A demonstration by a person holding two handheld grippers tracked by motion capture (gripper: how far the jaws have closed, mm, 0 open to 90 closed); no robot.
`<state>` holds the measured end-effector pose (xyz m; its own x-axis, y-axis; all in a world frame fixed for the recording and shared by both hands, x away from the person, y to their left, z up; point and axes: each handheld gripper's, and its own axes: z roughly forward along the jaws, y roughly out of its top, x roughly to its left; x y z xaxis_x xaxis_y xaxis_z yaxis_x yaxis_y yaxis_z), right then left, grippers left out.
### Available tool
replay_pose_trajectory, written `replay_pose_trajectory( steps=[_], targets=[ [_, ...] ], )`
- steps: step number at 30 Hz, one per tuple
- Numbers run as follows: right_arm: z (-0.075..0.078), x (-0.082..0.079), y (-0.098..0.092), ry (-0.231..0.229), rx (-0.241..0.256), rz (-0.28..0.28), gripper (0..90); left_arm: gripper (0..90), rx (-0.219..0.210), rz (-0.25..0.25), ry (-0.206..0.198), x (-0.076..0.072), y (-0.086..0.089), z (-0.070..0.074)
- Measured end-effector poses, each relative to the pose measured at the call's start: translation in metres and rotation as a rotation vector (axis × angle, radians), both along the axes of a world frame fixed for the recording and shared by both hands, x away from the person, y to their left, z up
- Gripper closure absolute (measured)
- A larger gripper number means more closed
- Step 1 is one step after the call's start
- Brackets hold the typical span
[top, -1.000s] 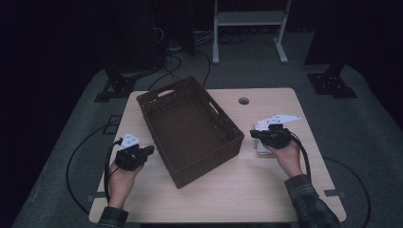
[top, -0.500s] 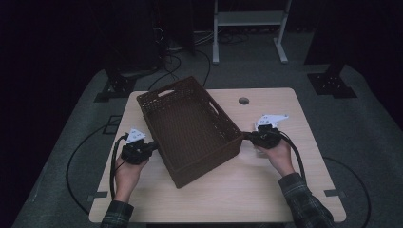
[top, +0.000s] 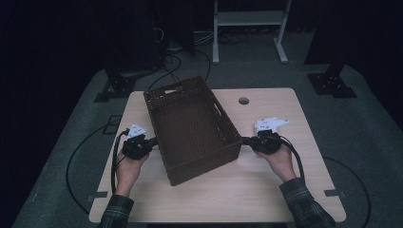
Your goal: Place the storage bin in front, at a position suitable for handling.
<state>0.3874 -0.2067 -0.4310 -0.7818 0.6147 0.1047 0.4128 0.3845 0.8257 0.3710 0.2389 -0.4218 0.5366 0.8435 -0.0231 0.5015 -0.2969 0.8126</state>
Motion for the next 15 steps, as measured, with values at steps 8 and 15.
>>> replay_pose_trajectory(
  steps=[8,15],
  targets=[
    [0.002,-0.018,0.003,-0.001,-0.007,0.028,89.7,90.0,0.02,-0.003,-0.008,0.015,-0.003,0.001],
    [0.002,-0.032,0.01,-0.007,-0.011,0.068,89.7,90.0,0.035,0.001,-0.007,0.027,-0.003,0.002]
  ],
)
